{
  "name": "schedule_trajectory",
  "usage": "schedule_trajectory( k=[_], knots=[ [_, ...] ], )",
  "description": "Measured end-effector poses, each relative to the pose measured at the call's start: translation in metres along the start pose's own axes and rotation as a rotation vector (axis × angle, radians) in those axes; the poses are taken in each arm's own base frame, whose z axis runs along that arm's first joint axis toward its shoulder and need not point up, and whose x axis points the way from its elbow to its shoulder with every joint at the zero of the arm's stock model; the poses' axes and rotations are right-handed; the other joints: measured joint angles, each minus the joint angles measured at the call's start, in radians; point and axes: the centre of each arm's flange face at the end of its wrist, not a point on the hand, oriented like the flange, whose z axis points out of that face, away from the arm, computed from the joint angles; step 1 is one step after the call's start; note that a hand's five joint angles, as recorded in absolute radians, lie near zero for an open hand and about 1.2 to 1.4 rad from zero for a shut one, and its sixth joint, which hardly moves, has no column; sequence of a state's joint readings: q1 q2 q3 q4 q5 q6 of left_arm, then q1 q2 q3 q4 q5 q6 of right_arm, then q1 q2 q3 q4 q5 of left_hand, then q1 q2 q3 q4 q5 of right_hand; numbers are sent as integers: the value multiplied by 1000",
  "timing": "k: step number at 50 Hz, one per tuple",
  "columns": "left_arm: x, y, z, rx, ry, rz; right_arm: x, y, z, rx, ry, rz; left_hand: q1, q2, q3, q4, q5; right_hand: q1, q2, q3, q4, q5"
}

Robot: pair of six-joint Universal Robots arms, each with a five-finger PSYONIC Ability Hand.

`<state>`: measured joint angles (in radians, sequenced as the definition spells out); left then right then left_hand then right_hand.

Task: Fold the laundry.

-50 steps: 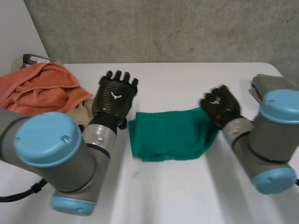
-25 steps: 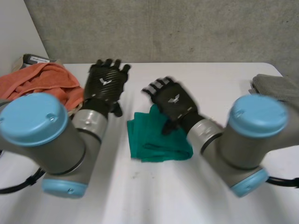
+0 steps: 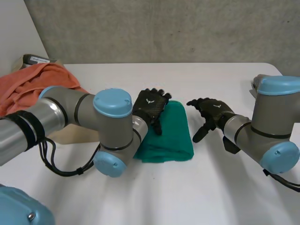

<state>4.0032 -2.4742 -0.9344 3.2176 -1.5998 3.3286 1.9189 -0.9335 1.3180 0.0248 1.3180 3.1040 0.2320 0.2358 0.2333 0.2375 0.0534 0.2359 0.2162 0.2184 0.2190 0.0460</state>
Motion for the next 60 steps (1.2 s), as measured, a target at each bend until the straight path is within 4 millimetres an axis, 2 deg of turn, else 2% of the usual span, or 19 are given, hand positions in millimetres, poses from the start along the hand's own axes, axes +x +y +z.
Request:
schedule_trajectory(
  k=[6, 15, 27, 31, 37, 41, 43, 47, 50, 54, 57, 60],
  knots=[
    [-7, 13, -11, -121, -94, 123, -9, 2, 6, -17, -73, -47, 0, 0, 0, 0, 0, 0, 0, 0, 0, 0],
    [-14, 17, -30, -232, -213, 334, -32, 7, 16, -46, -159, -82, 0, 0, 0, 0, 0, 0, 0, 0, 0, 0],
    [-13, 25, -46, -304, -222, 450, -37, 18, 31, -67, -155, -163, 0, -2, -2, -2, 0, 0, 0, 0, 0, 0],
    [-11, 12, -50, -261, -229, 438, -38, 14, 28, -58, -147, -209, -3, -2, -2, -2, -4, 0, 0, 0, 0, 0],
    [-10, -33, -45, -42, -221, 331, -41, -12, 8, 0, -127, -243, -3, -2, -2, -3, -4, 0, 0, 0, 0, 0],
    [-4, -53, -37, 93, -119, 253, -39, -27, -9, 52, -90, -223, 0, 0, 0, 0, 0, 0, 0, 0, 0, 0],
    [0, -54, -32, 125, -57, 215, -37, -31, -15, 73, -64, -205, 8, 12, 12, 10, 2, 0, 0, 0, 0, 0],
    [5, -44, -19, 122, 31, 152, -33, -33, -19, 97, -19, -178, 17, 16, 18, 16, 21, 0, 0, 0, 0, 0],
    [8, -22, -8, 53, 73, 113, -31, -28, -16, 93, 3, -165, 23, 25, 25, 24, 32, 0, 0, 0, 0, 0],
    [8, 4, -2, -52, 64, 100, -30, -16, -5, 59, -3, -159, 63, 61, 61, 61, 72, 0, 0, 0, 0, 0],
    [2, 12, -3, -101, 15, 109, -33, -8, 2, 22, -34, -152, 63, 73, 75, 74, 80, 0, 0, 0, 0, 0],
    [-6, 12, -7, -131, -53, 130, -36, -3, 7, -9, -71, -144, 63, 76, 78, 77, 82, 0, 0, 0, 0, 0]
  ],
)
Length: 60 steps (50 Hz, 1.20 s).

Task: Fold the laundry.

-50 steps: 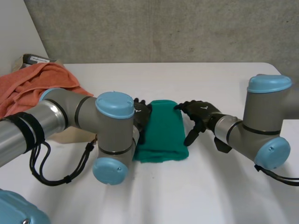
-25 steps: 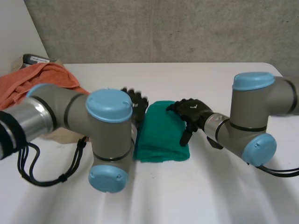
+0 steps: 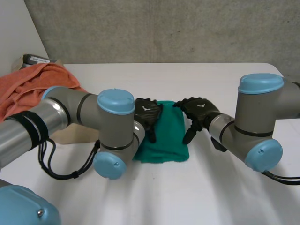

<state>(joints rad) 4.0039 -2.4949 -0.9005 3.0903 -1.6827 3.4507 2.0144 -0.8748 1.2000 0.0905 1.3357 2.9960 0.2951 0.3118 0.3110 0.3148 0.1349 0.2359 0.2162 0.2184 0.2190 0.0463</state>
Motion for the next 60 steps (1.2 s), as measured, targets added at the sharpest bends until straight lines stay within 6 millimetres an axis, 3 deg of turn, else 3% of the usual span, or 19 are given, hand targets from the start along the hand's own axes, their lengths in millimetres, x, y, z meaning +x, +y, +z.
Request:
schedule_trajectory(
  k=[5, 15, 21, 27, 32, 35, 38, 44, 52, 60],
  knots=[
    [-14, 1, -13, -57, -94, 55, -4, 6, 11, -38, -53, 15, 0, 0, 0, 0, 0, 0, 0, 0, 0, 0],
    [-13, 20, -31, -190, -102, 109, 0, 18, 28, -84, -21, -4, 0, -1, 0, -1, 0, 0, 0, 0, 0, 0],
    [-12, 20, -35, -202, -101, 102, 4, 10, 25, -72, 19, -64, 0, -2, -2, -2, -3, 0, 0, 0, 0, 0],
    [-19, -9, -45, -125, -115, 63, -1, -22, 2, 11, 39, -131, -5, -9, -10, -16, -14, 0, 0, 0, 0, 0],
    [-31, -41, -61, -25, -126, -4, -9, -31, -21, 96, 74, -163, -5, -29, -27, -36, -40, 0, 0, 0, 0, 0],
    [-34, -53, -70, 26, -109, -37, -16, -27, -31, 118, 82, -171, -5, -30, -27, -36, -40, 0, 0, 0, 0, 0],
    [-36, -64, -83, 94, -52, -72, -34, -9, -45, 127, 63, -182, -6, -33, -27, -39, -40, 0, 0, 0, 0, 0],
    [-39, -67, -96, 170, 64, -108, -70, 32, -55, 134, -11, -209, -5, -33, -27, -39, -40, 0, 0, 0, 0, 0],
    [-40, -60, -98, 172, 93, -132, -86, 63, -37, 170, -36, -239, -5, -33, -27, -39, -40, 0, 0, 0, 0, 0],
    [-40, -58, -97, 164, 90, -136, -81, 70, -13, 189, 8, -291, -5, -33, -27, -39, -40, 0, 0, 0, 0, 0]
  ],
)
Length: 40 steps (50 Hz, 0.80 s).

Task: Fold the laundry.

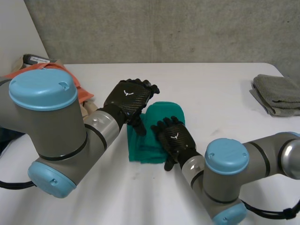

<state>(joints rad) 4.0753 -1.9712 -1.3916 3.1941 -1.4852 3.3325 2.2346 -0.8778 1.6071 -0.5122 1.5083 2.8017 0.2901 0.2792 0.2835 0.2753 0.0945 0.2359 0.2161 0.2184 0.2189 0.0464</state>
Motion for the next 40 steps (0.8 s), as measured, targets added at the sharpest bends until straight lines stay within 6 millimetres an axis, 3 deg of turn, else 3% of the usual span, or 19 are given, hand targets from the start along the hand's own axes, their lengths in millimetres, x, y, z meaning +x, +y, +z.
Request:
schedule_trajectory(
  k=[23, 35, 40],
  knots=[
    [0, -1, 0, 4, 1, 1, 12, -7, 39, 61, 60, -20, 0, 0, 0, 0, 0, 9, 35, 39, 38, 45],
    [0, -1, 0, 5, 1, 1, 16, -16, 52, 95, 66, -25, 0, 0, 0, 0, 0, 653, 703, 701, 701, 670],
    [0, -2, 0, 8, 1, 2, 21, -23, 55, 116, 71, -27, 0, 0, 0, 0, 0, 791, 926, 930, 943, 883]
  ],
)
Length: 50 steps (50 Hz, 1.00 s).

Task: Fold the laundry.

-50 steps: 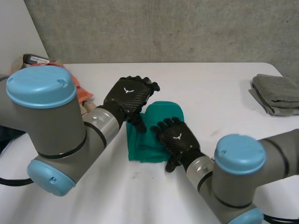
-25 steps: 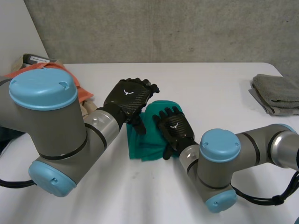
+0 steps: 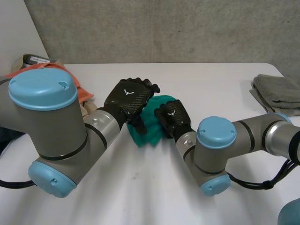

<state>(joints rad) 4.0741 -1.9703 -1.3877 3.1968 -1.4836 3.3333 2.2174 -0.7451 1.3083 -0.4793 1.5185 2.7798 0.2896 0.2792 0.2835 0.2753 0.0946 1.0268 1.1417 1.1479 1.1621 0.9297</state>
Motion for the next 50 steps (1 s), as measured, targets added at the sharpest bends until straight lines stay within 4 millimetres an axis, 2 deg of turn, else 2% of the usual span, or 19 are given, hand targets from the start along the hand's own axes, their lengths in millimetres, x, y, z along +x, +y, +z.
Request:
schedule_trajectory(
  k=[4, 8, 12, 18, 19, 22, 25, 28, 29, 31, 32, 35, 36, 38, 39, 40, 43, 45, 50],
  knots=[
    [-1, -2, 1, 8, -1, 1, 12, -7, 6, 28, 17, -1, 0, 0, 0, 0, 0, 0, 3, 12, 24, 5],
    [-1, -6, 2, 21, -4, 2, 38, -21, 17, 81, 57, -6, 0, 0, 0, 0, 0, 0, 3, 12, 24, 5],
    [-2, -13, 3, 43, -4, 4, 85, -44, 29, 179, 106, -21, 0, 0, 0, 0, 0, 0, 3, 12, 34, 4],
    [1, -28, 4, 91, 5, 10, 170, -76, 41, 350, 217, -66, 0, 0, 0, 0, 0, 0, 3, 20, 38, 13],
    [3, -32, 4, 104, 12, 11, 192, -81, 42, 384, 254, -76, 0, 0, 0, 0, 0, 0, 3, 20, 38, 15],
    [8, -39, 3, 130, 31, 12, 240, -83, 42, 438, 335, -87, 0, 0, 0, 0, 0, 0, 3, 20, 38, 20],
    [14, -45, 3, 155, 54, 14, 286, -75, 38, 471, 413, -91, 0, 0, 0, 0, 0, 0, 3, 20, 38, 20],
    [20, -48, 2, 174, 76, 15, 334, -53, 33, 482, 488, -88, 0, 0, 0, 0, 0, 0, 3, 20, 38, 20],
    [21, -48, 2, 177, 80, 15, 343, -47, 32, 483, 499, -87, 0, 0, 0, 0, 0, 0, 3, 20, 38, 20],
    [23, -48, 2, 181, 90, 15, 373, -18, 27, 471, 534, -80, 0, 0, 0, 0, 0, 0, 3, 25, 38, 25],
    [24, -48, 2, 180, 92, 15, 381, -9, 25, 466, 539, -78, 0, 0, 0, 0, 0, 0, 3, 27, 38, 25],
    [26, -44, 3, 172, 99, 14, 409, 44, 16, 431, 538, -63, 0, 0, 0, 0, 0, 0, 9, 30, 38, 25],
    [26, -43, 3, 170, 100, 14, 412, 53, 15, 423, 534, -59, 0, 0, 0, 0, 0, 0, 9, 30, 38, 25],
    [27, -39, 4, 157, 102, 13, 422, 93, 7, 384, 514, -41, 1, 0, 0, 0, 0, 0, 9, 30, 39, 25],
    [27, -37, 5, 152, 103, 12, 423, 102, 5, 374, 509, -36, 0, 0, 0, 0, 0, 0, 9, 30, 39, 25],
    [27, -34, 6, 145, 104, 12, 425, 124, 0, 349, 494, -22, 0, 0, 0, 0, 0, 0, 9, 30, 39, 25],
    [28, -28, 8, 126, 105, 9, 426, 167, -13, 292, 465, 11, 0, 0, 0, 0, 0, 0, 9, 30, 39, 25],
    [28, -25, 9, 118, 105, 8, 426, 188, -22, 259, 453, 31, 0, 0, 0, 0, 0, 0, 9, 30, 39, 27],
    [29, -23, 9, 112, 107, 7, 429, 207, -36, 222, 446, 49, 0, 0, 0, 0, 0, 0, 9, 30, 39, 44]
  ],
)
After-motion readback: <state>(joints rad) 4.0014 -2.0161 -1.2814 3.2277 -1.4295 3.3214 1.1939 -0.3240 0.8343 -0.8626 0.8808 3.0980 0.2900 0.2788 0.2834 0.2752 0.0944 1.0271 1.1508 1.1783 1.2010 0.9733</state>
